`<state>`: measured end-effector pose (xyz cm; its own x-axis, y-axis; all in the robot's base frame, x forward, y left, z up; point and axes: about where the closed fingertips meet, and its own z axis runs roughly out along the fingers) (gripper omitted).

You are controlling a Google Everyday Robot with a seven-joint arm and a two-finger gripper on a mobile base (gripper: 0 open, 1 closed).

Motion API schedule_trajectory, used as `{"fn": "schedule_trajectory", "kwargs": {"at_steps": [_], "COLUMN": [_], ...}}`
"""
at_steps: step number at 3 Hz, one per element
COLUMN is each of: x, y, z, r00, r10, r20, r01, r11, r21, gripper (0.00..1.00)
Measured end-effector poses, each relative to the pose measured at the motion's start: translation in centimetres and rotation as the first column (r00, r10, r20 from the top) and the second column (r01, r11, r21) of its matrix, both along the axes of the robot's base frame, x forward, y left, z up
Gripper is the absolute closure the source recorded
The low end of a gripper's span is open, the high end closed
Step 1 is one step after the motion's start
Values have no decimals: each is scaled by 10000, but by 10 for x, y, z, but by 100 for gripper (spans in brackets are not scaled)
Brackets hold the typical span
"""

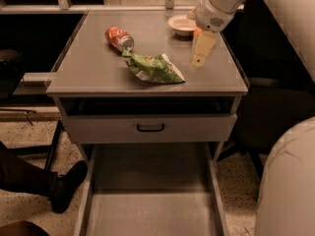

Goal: Place green jalapeno chip bag into middle drawer

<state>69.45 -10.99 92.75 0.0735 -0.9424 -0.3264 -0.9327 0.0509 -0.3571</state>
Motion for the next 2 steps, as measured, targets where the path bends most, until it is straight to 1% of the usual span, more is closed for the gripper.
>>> {"fn": "schedule_trajectory", "kwargs": {"at_steps": [1, 2], "x": [14, 37], "y": [9, 30], "z": [-19, -47], "r00": [9993, 9955], "r10": [314, 803], "r20": [-222, -495], "r01": [-306, -767], "r11": [9989, 9945], "r21": [351, 709], "gripper": [0, 0]}}
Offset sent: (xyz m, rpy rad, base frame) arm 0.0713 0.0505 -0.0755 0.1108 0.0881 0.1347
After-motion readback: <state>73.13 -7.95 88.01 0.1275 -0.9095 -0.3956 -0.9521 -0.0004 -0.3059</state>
